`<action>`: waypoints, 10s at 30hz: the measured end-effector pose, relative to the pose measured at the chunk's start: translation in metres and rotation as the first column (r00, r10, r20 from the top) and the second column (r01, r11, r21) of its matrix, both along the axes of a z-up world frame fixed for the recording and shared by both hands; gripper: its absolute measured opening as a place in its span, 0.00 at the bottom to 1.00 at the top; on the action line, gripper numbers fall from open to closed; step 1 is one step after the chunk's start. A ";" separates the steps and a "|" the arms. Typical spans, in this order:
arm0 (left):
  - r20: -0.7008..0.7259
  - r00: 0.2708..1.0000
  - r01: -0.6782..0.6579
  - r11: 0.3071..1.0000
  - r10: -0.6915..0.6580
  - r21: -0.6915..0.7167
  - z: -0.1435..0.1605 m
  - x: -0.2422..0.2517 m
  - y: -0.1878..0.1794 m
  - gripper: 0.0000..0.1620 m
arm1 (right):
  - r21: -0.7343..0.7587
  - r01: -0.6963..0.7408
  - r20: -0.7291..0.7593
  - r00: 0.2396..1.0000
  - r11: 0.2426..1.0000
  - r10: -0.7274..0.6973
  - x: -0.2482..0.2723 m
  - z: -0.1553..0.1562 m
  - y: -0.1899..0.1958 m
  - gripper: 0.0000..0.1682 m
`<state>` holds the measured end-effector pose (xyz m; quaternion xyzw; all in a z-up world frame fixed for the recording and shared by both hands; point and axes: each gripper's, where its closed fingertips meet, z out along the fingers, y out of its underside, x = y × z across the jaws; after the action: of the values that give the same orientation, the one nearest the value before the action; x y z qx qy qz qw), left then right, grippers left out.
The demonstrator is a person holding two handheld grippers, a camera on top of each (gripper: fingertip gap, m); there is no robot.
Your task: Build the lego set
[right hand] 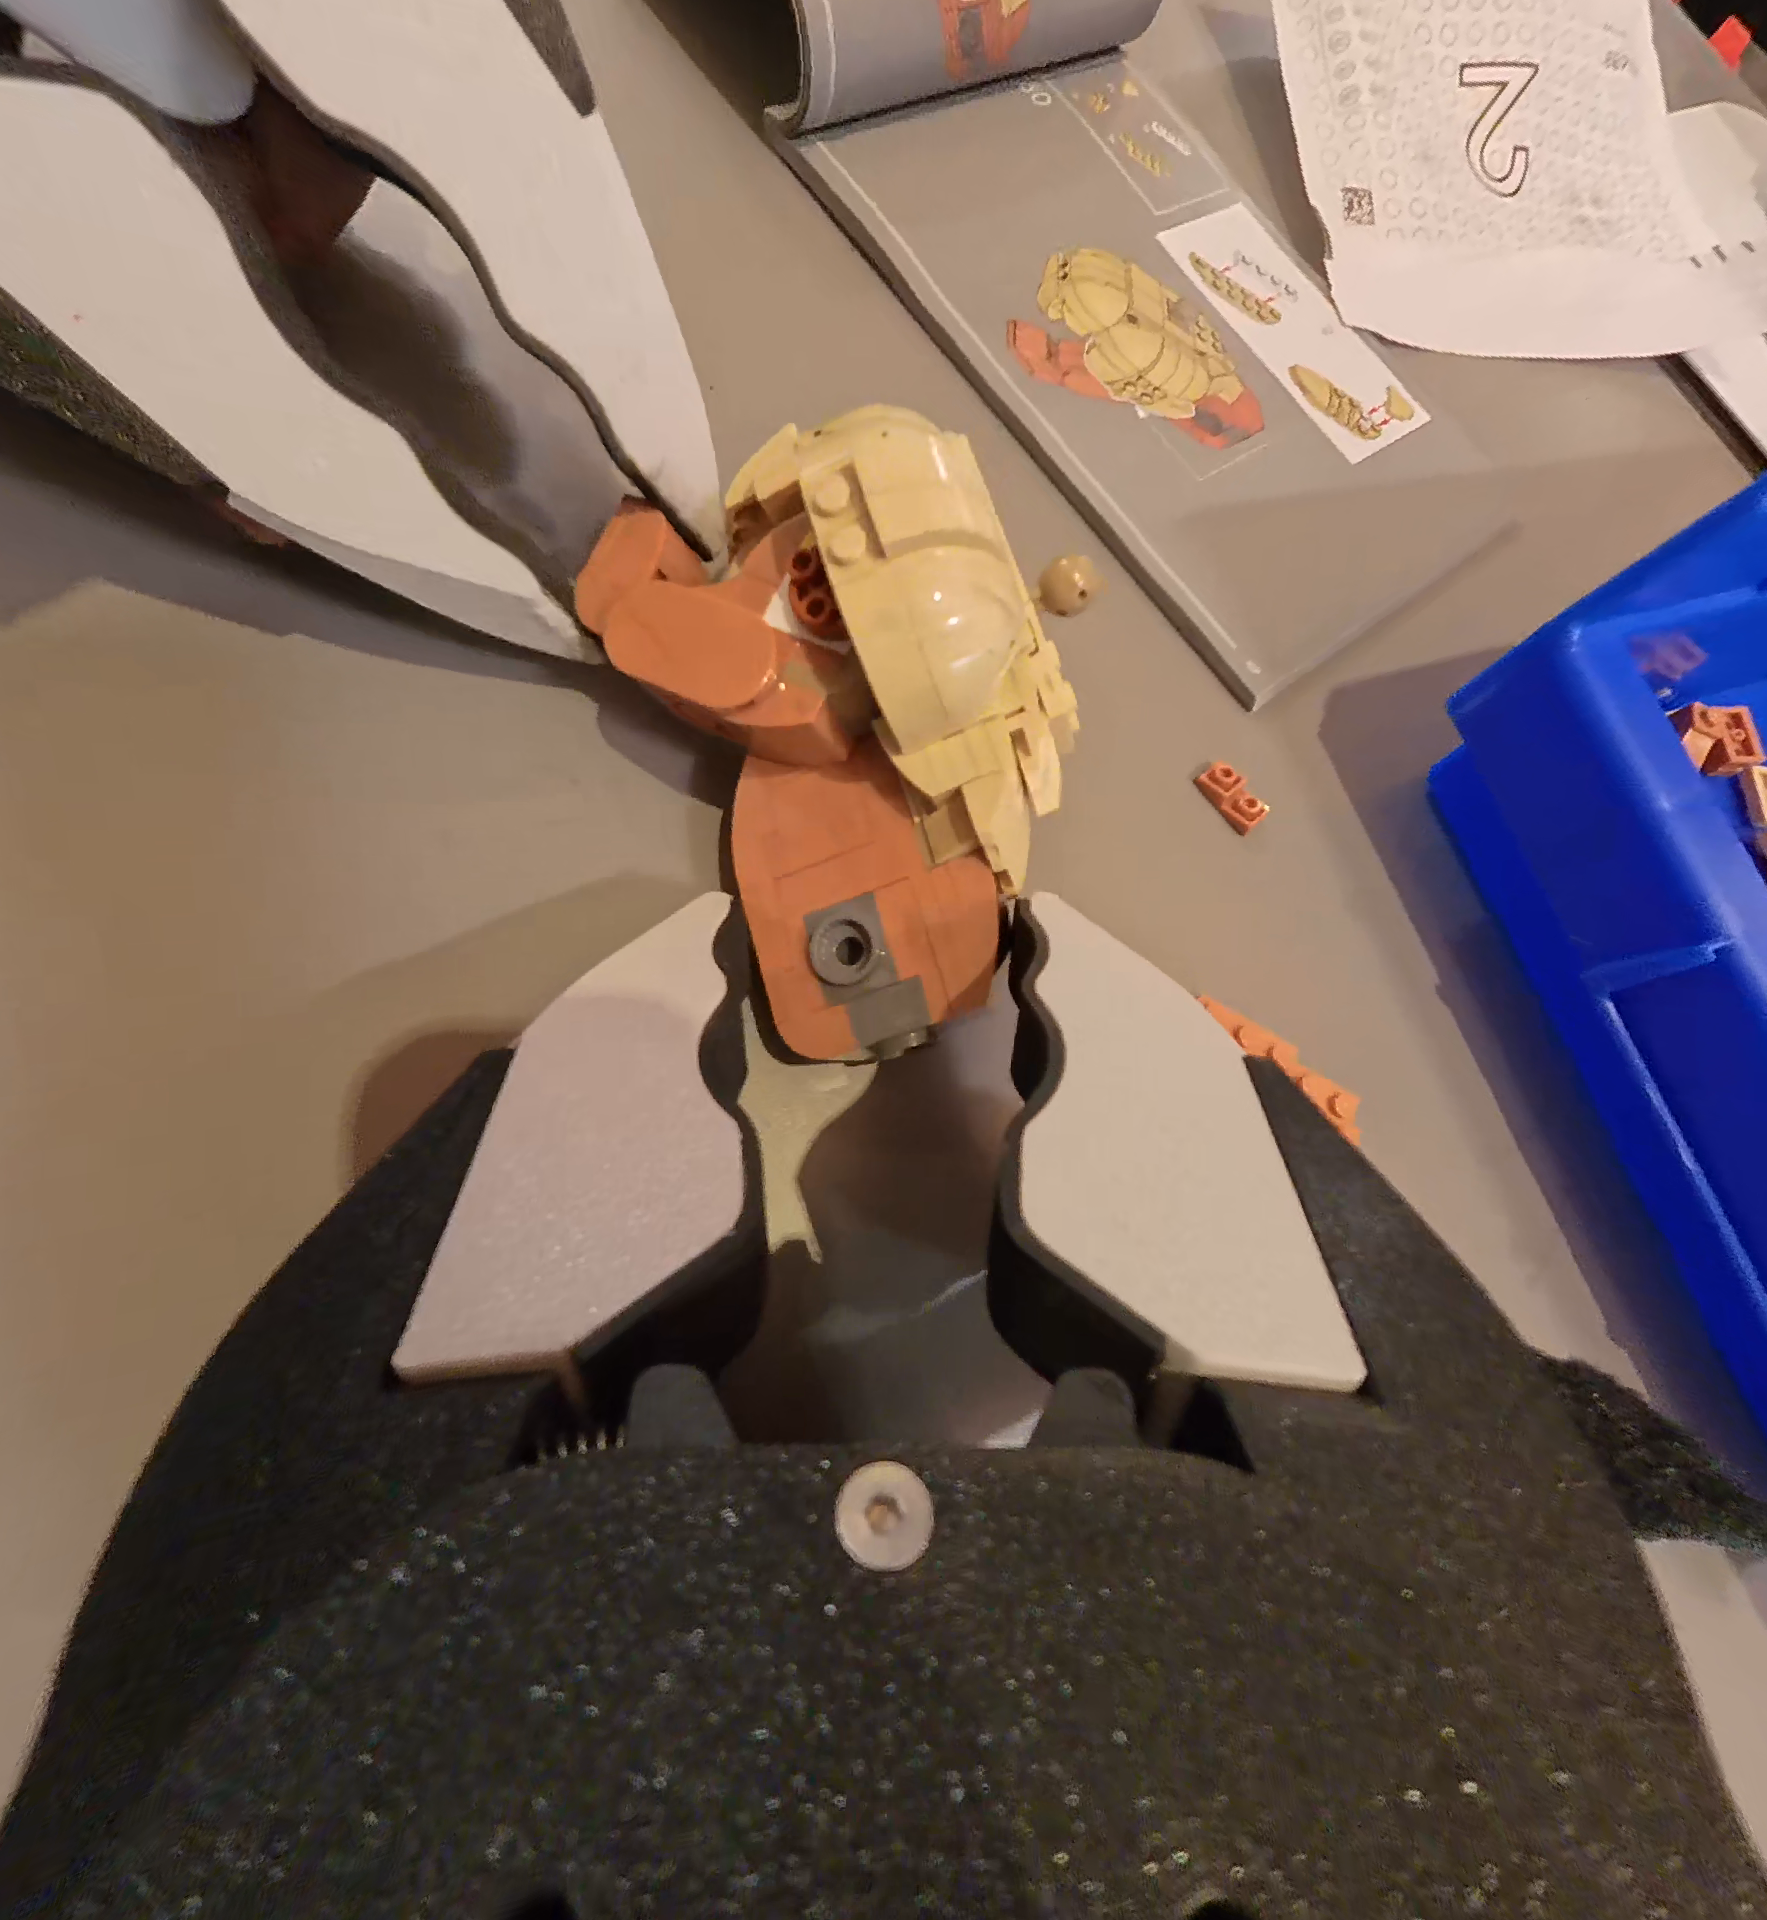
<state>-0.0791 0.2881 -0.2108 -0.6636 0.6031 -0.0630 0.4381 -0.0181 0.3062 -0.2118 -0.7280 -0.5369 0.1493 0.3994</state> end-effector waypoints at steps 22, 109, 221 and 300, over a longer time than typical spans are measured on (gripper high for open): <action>-0.290 0.930 0.308 0.908 -0.225 0.283 -0.003 -0.005 -0.007 0.08 | 0.046 -0.043 0.003 0.999 0.998 0.042 -0.009 0.002 -0.003 0.30; 0.309 0.951 -0.070 0.991 0.032 0.113 0.042 -0.041 0.054 0.17 | -0.056 -0.149 -0.577 0.812 0.987 0.090 0.033 0.074 0.017 0.25; 0.532 0.843 -0.014 0.992 0.077 -0.122 0.063 -0.001 0.034 0.16 | -0.139 -0.023 -0.642 0.764 0.990 -0.072 -0.028 0.078 0.010 0.28; 0.218 0.976 0.068 0.940 0.007 -0.334 0.007 0.002 -0.005 0.10 | -0.340 -0.041 -0.570 0.804 0.940 -0.171 -0.023 0.056 0.012 0.16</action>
<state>-0.0769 0.2826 -0.2034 -0.7089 0.5422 -0.2448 0.3790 -0.0407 0.3182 -0.1556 -0.7203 -0.3264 0.4438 0.4215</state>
